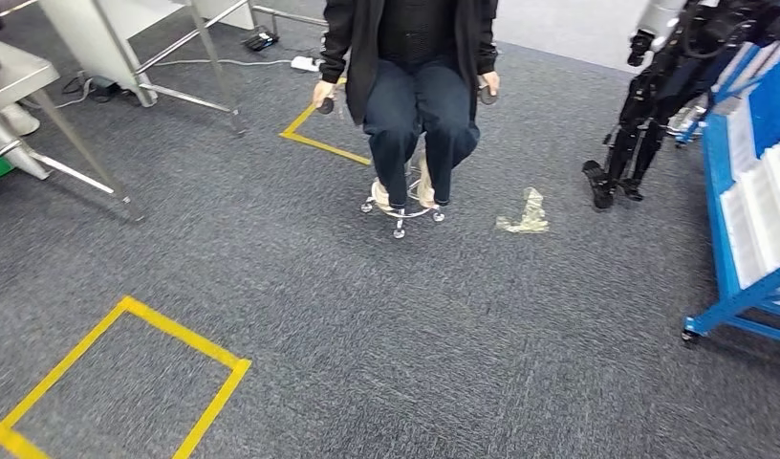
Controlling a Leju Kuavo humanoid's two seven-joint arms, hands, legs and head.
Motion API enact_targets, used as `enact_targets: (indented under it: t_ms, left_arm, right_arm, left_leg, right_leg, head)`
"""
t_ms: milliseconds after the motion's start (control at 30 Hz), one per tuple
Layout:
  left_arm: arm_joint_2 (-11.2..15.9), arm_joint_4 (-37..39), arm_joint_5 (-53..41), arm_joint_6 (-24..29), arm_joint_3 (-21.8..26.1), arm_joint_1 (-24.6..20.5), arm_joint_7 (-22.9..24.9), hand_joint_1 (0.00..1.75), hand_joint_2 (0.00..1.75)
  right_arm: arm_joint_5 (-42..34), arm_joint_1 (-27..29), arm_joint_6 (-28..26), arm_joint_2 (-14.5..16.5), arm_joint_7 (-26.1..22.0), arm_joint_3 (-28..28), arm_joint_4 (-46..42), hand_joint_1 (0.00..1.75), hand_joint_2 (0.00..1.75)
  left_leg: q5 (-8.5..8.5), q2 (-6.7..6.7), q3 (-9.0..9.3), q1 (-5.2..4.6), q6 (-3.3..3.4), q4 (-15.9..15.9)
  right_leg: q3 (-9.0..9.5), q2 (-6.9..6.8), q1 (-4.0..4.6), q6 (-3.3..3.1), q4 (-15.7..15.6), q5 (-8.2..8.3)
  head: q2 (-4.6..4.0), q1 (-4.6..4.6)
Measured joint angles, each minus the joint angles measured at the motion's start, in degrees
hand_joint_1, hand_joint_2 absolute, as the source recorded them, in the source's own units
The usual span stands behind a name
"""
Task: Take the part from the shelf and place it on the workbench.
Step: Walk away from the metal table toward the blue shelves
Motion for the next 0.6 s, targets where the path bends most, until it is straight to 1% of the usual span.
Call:
enact_targets:
  t_ms: [33,67,100,133,167,200,233,267,300,333,367,400,433,467,500,533,567,600]
  left_arm:
    - [0.0,0.0,-0.1,0.0,0.0,0.0,0.0,0.00,0.00]
    - [-0.1,0.0,-0.3,0.0,0.0,0.0,0.1,0.00,0.00]
    - [-0.1,0.0,-0.4,0.1,0.0,0.0,0.2,0.00,0.00]
    - [-0.1,0.0,-0.4,0.1,0.0,0.0,0.3,0.00,0.00]
    - [-0.2,-0.1,-0.5,0.1,0.0,-0.1,0.3,0.00,0.00]
    - [-0.2,-0.1,-0.7,0.1,0.0,-0.2,0.4,0.00,0.00]
    - [-0.2,-0.1,-0.9,0.0,0.0,-0.3,0.4,0.00,0.00]
    - [-0.2,-0.1,-1.2,-0.1,0.0,-0.3,0.5,0.00,0.00]
    - [-0.1,-0.2,-1.4,-0.2,0.0,-0.3,0.6,0.00,0.00]
    - [-0.1,-0.2,-1.6,-0.4,0.0,-0.2,0.7,0.00,0.00]
    - [-0.1,-0.2,-1.8,-0.6,0.0,-0.2,0.8,0.00,0.00]
    - [-0.1,-0.2,-2.0,-0.8,0.0,-0.2,0.8,0.00,0.00]
    - [-0.1,-0.2,-2.1,-0.9,0.0,-0.2,0.9,0.00,0.00]
    - [-0.1,-0.2,-2.2,-1.0,-0.1,-0.2,0.9,0.00,0.00]
    - [-0.1,-0.2,-2.2,-1.0,-0.1,-0.2,1.0,0.00,0.00]
    - [-0.1,-0.2,-2.3,-1.1,-0.1,-0.2,1.0,0.00,0.00]
    - [-0.1,-0.2,-2.4,-1.1,-0.1,-0.2,1.0,0.00,0.00]
    - [-0.2,-0.2,-2.4,-1.1,-0.1,-0.2,1.0,0.00,0.00]
  right_arm:
    - [-0.2,-0.1,-0.2,0.1,0.0,0.0,0.0,0.00,0.00]
    - [-0.3,-0.3,-0.4,0.1,0.0,0.0,0.0,0.00,0.00]
    - [-0.4,-0.4,-0.6,0.2,0.0,0.1,0.0,0.00,0.00]
    - [-0.4,-0.4,-0.7,0.3,0.0,0.1,0.0,0.00,0.00]
    - [-0.5,-0.4,-0.7,0.4,0.0,0.2,0.0,0.00,0.00]
    - [-0.5,-0.3,-0.7,0.5,0.0,0.3,0.0,0.00,0.00]
    - [-0.5,-0.3,-0.8,0.6,0.0,0.4,0.0,0.00,0.00]
    - [-0.6,-0.3,-0.8,0.7,0.1,0.5,0.0,0.00,0.00]
    - [-0.7,-0.5,-0.8,0.8,0.1,0.6,0.0,0.00,0.00]
    - [-0.9,-0.6,-0.9,0.8,0.1,0.7,0.0,0.00,0.00]
    - [-1.0,-0.7,-0.9,0.8,0.1,0.9,0.0,0.00,0.00]
    - [-1.1,-0.8,-0.9,0.9,0.1,1.0,0.0,0.00,0.00]
    - [-1.3,-0.7,-0.9,0.9,0.1,1.1,0.0,0.00,0.00]
    - [-1.4,-0.7,-0.9,1.0,0.1,1.2,0.0,0.00,0.00]
    - [-1.5,-0.7,-0.9,1.0,0.1,1.2,0.0,0.00,0.00]
    - [-1.6,-0.7,-0.9,1.0,0.1,1.3,0.0,0.00,0.00]
    - [-1.7,-0.8,-0.9,1.0,0.1,1.3,0.0,0.00,0.00]
    - [-1.9,-0.8,-0.9,1.0,0.1,1.4,0.0,0.00,0.00]
  left_leg:
    - [1.62,-1.43,1.25,0.27,-0.06,-3.4]
    - [2.49,-2.57,2.06,0.42,-0.01,-5.8]
    - [2.61,-3.32,2.33,0.38,0.19,-6.8]
    - [2.46,-3.10,2.32,0.12,0.56,-7.0]
    - [2.57,-2.31,2.37,-0.05,1.09,-7.1]
    - [2.74,-1.60,2.51,-0.17,1.64,-7.3]
    - [2.94,-0.86,2.63,-0.20,2.14,-7.5]
    - [3.09,-0.07,2.70,-0.20,2.56,-7.7]
    - [3.13,0.75,2.76,-0.31,2.82,-7.8]
    - [3.09,1.63,2.74,-0.44,3.00,-7.8]
    - [3.02,2.52,2.73,-0.56,3.09,-7.8]
    - [2.93,3.38,2.74,-0.65,3.10,-7.8]
    - [2.81,4.14,2.81,-0.69,3.07,-7.8]
    - [2.67,4.83,2.97,-0.69,2.95,-7.8]
    - [2.50,5.49,3.22,-0.72,2.74,-7.8]
    - [2.26,6.06,3.51,-0.84,2.42,-7.8]
    - [2.05,6.57,3.81,-0.97,2.05,-7.8]
    - [1.86,7.06,4.12,-1.10,1.68,-7.9]
  right_leg:
    - [-0.19,0.77,0.13,0.26,0.4,-0.18]
    - [-0.48,1.46,0.25,0.61,0.8,-0.31]
    - [-0.92,2.10,0.35,1.03,0.9,-0.41]
    - [-1.26,2.75,0.44,1.48,1.0,-0.39]
    - [-1.49,3.24,0.34,1.87,0.9,-0.26]
    - [-1.82,2.80,0.24,2.14,1.1,-0.32]
    - [-2.36,1.67,0.23,2.22,2.2,-0.83]
    - [-3.41,0.16,0.21,2.09,4.4,-1.89]
    - [-5.06,-1.47,0.23,1.84,7.7,-3.43]
    - [-6.96,-2.35,0.27,1.68,11.5,-5.01]
    - [-8.55,-2.75,0.24,1.68,14.7,-6.14]
    - [-9.32,-2.97,0.20,1.90,16.4,-6.54]
    - [-8.87,-3.21,0.16,2.31,15.7,-6.05]
    - [-7.18,-3.69,0.14,2.80,12.7,-4.88]
    - [-4.90,-4.85,0.15,3.10,8.6,-3.48]
    - [-2.93,-6.03,0.35,3.17,4.9,-2.24]
    - [-1.60,-6.89,0.55,2.90,2.4,-1.41]
    - [-1.14,-7.34,0.81,2.45,1.3,-1.06]
  head:
    - [0.00,-0.03]
    - [0.00,-0.01]
    - [0.00,-0.02]
    - [0.00,0.04]
    - [0.00,0.07]
    - [0.00,0.09]
    - [0.00,0.24]
    - [0.00,0.39]
    - [0.00,0.57]
    - [0.00,0.71]
    - [0.00,0.76]
    - [0.00,0.76]
    - [0.00,0.78]
    - [0.00,0.80]
    - [0.00,0.82]
    - [0.00,0.85]
    - [0.00,0.78]
    - [0.00,0.74]
